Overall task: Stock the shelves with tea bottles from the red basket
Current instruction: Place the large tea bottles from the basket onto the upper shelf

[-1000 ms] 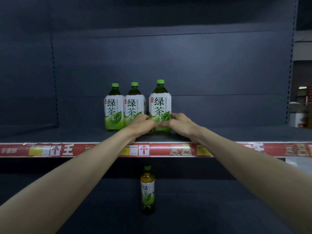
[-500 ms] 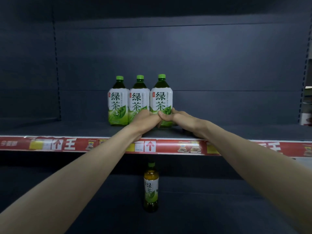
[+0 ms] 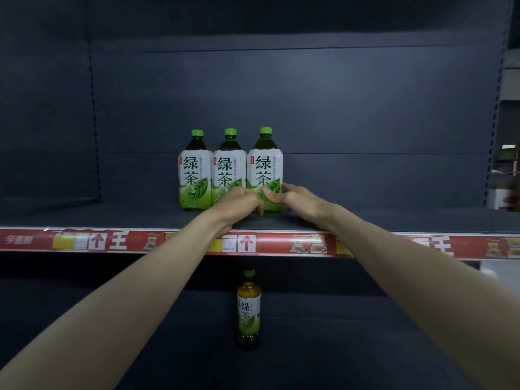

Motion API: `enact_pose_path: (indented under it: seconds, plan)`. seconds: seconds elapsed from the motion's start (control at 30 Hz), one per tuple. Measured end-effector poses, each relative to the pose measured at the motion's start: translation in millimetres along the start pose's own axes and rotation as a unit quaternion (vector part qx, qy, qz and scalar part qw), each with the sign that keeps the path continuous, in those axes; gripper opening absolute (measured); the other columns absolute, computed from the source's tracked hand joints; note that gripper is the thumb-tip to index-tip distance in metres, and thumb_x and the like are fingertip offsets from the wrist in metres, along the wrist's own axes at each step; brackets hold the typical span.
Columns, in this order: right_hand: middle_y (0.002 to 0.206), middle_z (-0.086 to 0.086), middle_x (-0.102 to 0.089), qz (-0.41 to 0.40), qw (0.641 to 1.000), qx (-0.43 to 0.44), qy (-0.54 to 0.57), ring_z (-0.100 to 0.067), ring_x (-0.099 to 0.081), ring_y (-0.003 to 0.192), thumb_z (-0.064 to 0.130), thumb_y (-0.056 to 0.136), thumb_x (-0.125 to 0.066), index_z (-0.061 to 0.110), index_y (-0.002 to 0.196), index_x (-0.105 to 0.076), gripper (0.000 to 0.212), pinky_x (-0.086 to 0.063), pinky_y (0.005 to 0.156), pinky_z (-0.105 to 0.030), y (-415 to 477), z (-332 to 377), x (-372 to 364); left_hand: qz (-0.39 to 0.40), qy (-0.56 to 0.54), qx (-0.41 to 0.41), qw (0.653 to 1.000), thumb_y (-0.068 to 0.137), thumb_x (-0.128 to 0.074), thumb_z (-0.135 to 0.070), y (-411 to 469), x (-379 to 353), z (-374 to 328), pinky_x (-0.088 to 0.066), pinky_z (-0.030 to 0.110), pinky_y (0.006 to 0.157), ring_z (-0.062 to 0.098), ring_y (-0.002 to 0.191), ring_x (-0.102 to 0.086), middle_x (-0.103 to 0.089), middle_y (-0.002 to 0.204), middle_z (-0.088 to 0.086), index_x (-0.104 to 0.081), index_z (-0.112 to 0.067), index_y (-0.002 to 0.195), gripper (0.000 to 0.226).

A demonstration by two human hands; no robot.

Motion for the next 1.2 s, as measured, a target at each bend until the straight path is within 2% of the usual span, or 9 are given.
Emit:
enact_pose_path:
  seconds: [0.07,0.13,0.2,0.33,0.53,0.67,0.83,1.07,1.2]
  plan:
    - [0.133,0.006,-0.067,-0.054,0.999,-0.002,-0.006,-0.017,-0.060,0.124,0.059,0.089,-0.068,0.019,0.140,-0.062,0.064,-0.040,0.114,-0.037,-2.2,0.4,9.5,-0.015,-0.016,0.004,1.000,0.076,-0.069,-0.004,-5.8,2.8,-2.1,-0.050,0.048,0.111,0.017,0.108,-0.061,-0.067,0.105,0.000,-0.071,-0.017,0.086,0.016]
    - [0.126,0.003,-0.068,-0.121,0.991,0.001,-0.051,-0.016,-0.059,0.117,0.045,0.098,-0.064,0.014,0.132,-0.066,0.046,-0.041,0.100,-0.028,-11.9,6.4,22.0,-0.056,-0.029,-0.027,0.998,0.077,-0.068,-0.010,-10.0,10.4,-9.0,-0.049,0.047,0.113,0.020,0.122,-0.061,-0.070,0.121,0.001,-0.075,-0.022,0.101,0.028]
    - [0.123,-0.005,-0.071,-0.181,0.979,0.022,-0.095,-0.020,-0.062,0.115,0.033,0.102,-0.061,0.012,0.126,-0.071,0.033,-0.041,0.091,-0.026,-23.3,16.9,33.8,-0.088,-0.031,-0.084,0.992,0.080,-0.065,-0.016,-23.6,15.2,-23.9,-0.052,0.045,0.110,0.018,0.120,-0.065,-0.073,0.123,-0.001,-0.076,-0.027,0.111,0.034]
    - [0.118,-0.005,-0.074,-0.208,0.968,0.066,-0.121,-0.018,-0.064,0.110,0.021,0.102,-0.058,0.012,0.119,-0.075,0.025,-0.042,0.087,-0.022,-53.0,41.2,35.6,-0.107,-0.050,-0.143,0.983,0.090,-0.063,-0.019,-57.8,9.6,-49.0,-0.059,0.040,0.099,0.016,0.105,-0.073,-0.077,0.112,-0.002,-0.077,-0.023,0.112,0.026]
    - [0.105,0.003,-0.075,-0.230,0.966,0.099,-0.063,-0.011,-0.067,0.100,0.021,0.103,-0.058,0.015,0.114,-0.075,0.021,-0.049,0.081,-0.016,-124.2,31.9,21.7,-0.106,-0.071,-0.126,0.984,0.098,-0.062,-0.011,-114.1,-10.9,-45.7,-0.061,0.030,0.086,0.015,0.096,-0.074,-0.077,0.109,0.001,-0.077,-0.018,0.114,0.024]
    - [0.107,0.006,-0.075,-0.229,0.968,0.105,-0.006,-0.007,-0.068,0.103,0.020,0.101,-0.062,0.017,0.116,-0.073,0.019,-0.054,0.093,-0.023,-171.9,4.4,-4.8,-0.098,-0.092,-0.081,0.988,0.097,-0.062,-0.011,-157.4,-29.6,-10.8,-0.059,0.032,0.084,0.012,0.088,-0.075,-0.080,0.097,-0.003,-0.078,-0.021,0.111,0.023]
    - [0.110,0.011,-0.071,-0.221,0.969,0.112,0.005,0.004,-0.063,0.101,0.016,0.103,-0.061,0.018,0.122,-0.071,0.021,-0.045,0.082,-0.005,-245.5,-28.8,-45.9,-0.079,-0.089,-0.040,0.992,0.102,-0.062,-0.016,-225.8,-59.5,50.7,-0.061,0.038,0.090,0.014,0.096,-0.076,-0.080,0.102,-0.006,-0.076,-0.024,0.117,0.023]
    - [0.116,0.015,-0.071,-0.115,0.993,-0.033,0.023,0.003,-0.065,0.105,0.023,0.104,-0.061,0.021,0.125,-0.069,0.023,-0.049,0.088,-0.011,-342.2,-157.9,-142.1,-0.055,-0.075,0.133,0.987,0.104,-0.061,-0.015,-338.8,-112.7,185.3,-0.060,0.038,0.093,0.007,0.093,-0.075,-0.080,0.101,-0.014,-0.078,-0.025,0.113,0.021]
    - [0.114,0.016,-0.071,-0.061,0.992,-0.106,0.040,0.006,-0.063,0.107,0.025,0.104,-0.062,0.021,0.126,-0.069,0.024,-0.045,0.085,-0.003,-395.5,-214.0,-192.7,-0.022,-0.044,0.227,0.973,0.105,-0.060,-0.017,-401.3,-135.9,250.8,-0.060,0.039,0.096,0.007,0.091,-0.075,-0.079,0.101,-0.009,-0.078,-0.027,0.111,0.021]
Point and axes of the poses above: each hand's wrist, its own y-axis towards the middle knuckle, its own x-axis out of the back of the hand, z = x × y, the point moved 9 cm from there along y, towards the middle knuckle
